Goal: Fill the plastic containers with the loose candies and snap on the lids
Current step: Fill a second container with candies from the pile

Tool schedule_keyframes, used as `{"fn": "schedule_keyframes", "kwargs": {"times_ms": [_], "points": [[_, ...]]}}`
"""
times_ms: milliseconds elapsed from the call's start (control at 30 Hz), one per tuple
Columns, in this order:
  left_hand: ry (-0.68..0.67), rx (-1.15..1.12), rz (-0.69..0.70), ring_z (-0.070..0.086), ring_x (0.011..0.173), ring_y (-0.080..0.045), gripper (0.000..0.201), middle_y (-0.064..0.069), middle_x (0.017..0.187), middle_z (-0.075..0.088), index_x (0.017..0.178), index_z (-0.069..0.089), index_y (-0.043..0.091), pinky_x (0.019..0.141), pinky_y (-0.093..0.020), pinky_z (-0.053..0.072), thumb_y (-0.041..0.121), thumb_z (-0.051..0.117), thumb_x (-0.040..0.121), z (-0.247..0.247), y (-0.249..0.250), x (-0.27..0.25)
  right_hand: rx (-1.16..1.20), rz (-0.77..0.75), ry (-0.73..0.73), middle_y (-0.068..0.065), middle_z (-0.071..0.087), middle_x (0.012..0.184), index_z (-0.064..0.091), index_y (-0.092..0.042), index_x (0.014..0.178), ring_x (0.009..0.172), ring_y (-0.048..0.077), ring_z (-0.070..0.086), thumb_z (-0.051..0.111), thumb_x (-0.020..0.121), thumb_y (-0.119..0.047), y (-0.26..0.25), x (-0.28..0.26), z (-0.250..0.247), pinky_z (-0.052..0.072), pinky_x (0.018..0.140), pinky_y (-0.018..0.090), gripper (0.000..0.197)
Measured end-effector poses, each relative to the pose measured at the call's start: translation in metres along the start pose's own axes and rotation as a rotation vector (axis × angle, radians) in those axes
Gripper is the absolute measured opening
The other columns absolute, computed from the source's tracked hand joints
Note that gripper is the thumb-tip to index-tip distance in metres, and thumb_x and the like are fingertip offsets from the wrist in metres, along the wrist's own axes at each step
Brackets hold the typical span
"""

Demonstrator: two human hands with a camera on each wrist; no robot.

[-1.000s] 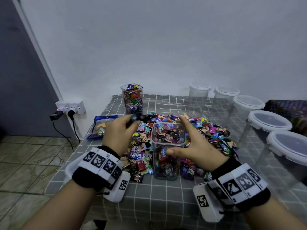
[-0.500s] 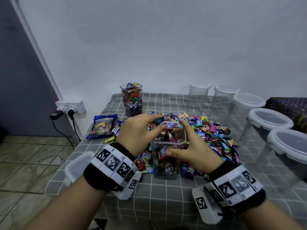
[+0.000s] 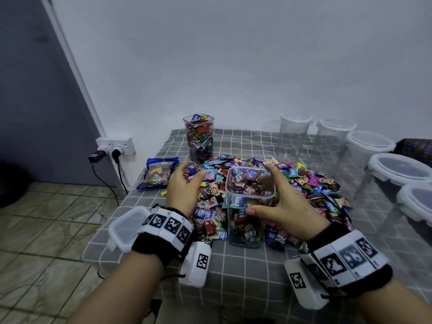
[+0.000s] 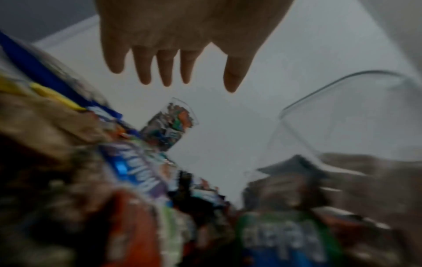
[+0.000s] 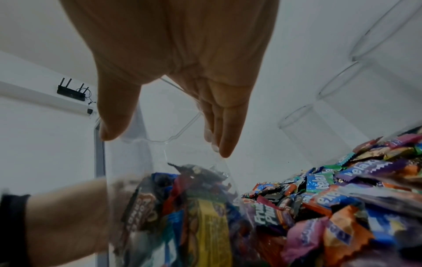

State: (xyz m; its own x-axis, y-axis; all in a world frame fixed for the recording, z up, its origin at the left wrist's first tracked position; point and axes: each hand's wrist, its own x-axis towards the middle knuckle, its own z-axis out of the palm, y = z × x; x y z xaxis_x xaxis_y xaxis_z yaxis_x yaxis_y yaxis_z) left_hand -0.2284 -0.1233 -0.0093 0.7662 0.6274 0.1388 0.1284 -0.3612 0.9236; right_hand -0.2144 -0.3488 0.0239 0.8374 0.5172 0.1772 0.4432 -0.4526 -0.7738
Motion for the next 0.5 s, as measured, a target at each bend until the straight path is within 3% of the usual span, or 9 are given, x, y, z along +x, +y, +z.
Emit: {"fn": "schedule_keyframes", "kwargs": {"times_ms": [100, 200, 267, 367, 433, 500], "points": [[-0.059, 0.241, -0.19, 0.025, 0.139, -0.029, 0.079, -0.009, 0.154, 0.024, 0.146, 0.028, 0.013, 0.114, -0.047, 0.023, 0.05, 0.06, 0.084, -0.004, -0.022, 0.016, -0.017, 0.002, 0.002, -0.016, 0.046, 0.122, 0.016, -0.022, 0.149, 0.119, 0.006, 0.045, 0.079, 0.067, -0.038, 0.001, 0.001, 0.001, 0.031, 0.091, 0.016, 0.104], [-0.112, 0.341, -0.333, 0.014, 0.143, -0.033, 0.089, -0.012, 0.157, 0.011, 0.149, 0.017, 0.013, 0.116, -0.049, 0.016, 0.057, 0.057, 0.083, -0.002, -0.029, 0.023, -0.017, 0.01, 0.001, -0.015, 0.045, 0.123, 0.016, -0.023, 0.148, 0.119, 0.006, 0.045, 0.078, 0.066, -0.043, 0.001, -0.001, 0.001, 0.034, 0.093, 0.018, 0.105], [-0.112, 0.365, -0.408, 0.006, 0.143, -0.036, 0.091, -0.014, 0.157, 0.004, 0.15, 0.013, 0.016, 0.115, -0.05, 0.01, 0.057, 0.058, 0.082, -0.001, -0.03, 0.025, -0.008, 0.013, 0.004, -0.013, 0.047, 0.125, 0.015, -0.024, 0.149, 0.12, 0.01, 0.047, 0.073, 0.059, -0.052, 0.001, -0.001, 0.001, 0.038, 0.1, 0.026, 0.111], [-0.095, 0.33, -0.462, 0.009, 0.142, -0.037, 0.097, -0.016, 0.156, 0.009, 0.149, 0.017, 0.014, 0.114, -0.049, 0.013, 0.056, 0.064, 0.076, 0.003, -0.036, 0.031, -0.008, 0.017, 0.011, -0.015, 0.047, 0.125, 0.014, -0.023, 0.15, 0.12, 0.009, 0.047, 0.068, 0.054, -0.056, -0.001, -0.003, 0.001, 0.038, 0.104, 0.031, 0.115], [-0.136, 0.262, -0.435, 0.02, 0.14, -0.036, 0.1, -0.016, 0.154, 0.019, 0.147, 0.022, 0.011, 0.113, -0.049, 0.022, 0.056, 0.067, 0.07, 0.007, -0.039, 0.034, -0.008, 0.017, 0.015, -0.015, 0.046, 0.124, 0.014, -0.023, 0.15, 0.119, 0.005, 0.044, 0.072, 0.059, -0.052, -0.001, -0.003, 0.001, 0.036, 0.102, 0.026, 0.112], [-0.189, 0.205, -0.35, 0.026, 0.139, -0.033, 0.089, -0.014, 0.153, 0.024, 0.147, 0.025, 0.01, 0.112, -0.048, 0.027, 0.048, 0.067, 0.078, 0.011, -0.038, 0.033, -0.02, 0.021, 0.015, -0.018, 0.043, 0.122, 0.014, -0.023, 0.15, 0.117, 0.002, 0.041, 0.076, 0.067, -0.043, -0.002, -0.003, 0.001, 0.033, 0.096, 0.02, 0.106]]}}
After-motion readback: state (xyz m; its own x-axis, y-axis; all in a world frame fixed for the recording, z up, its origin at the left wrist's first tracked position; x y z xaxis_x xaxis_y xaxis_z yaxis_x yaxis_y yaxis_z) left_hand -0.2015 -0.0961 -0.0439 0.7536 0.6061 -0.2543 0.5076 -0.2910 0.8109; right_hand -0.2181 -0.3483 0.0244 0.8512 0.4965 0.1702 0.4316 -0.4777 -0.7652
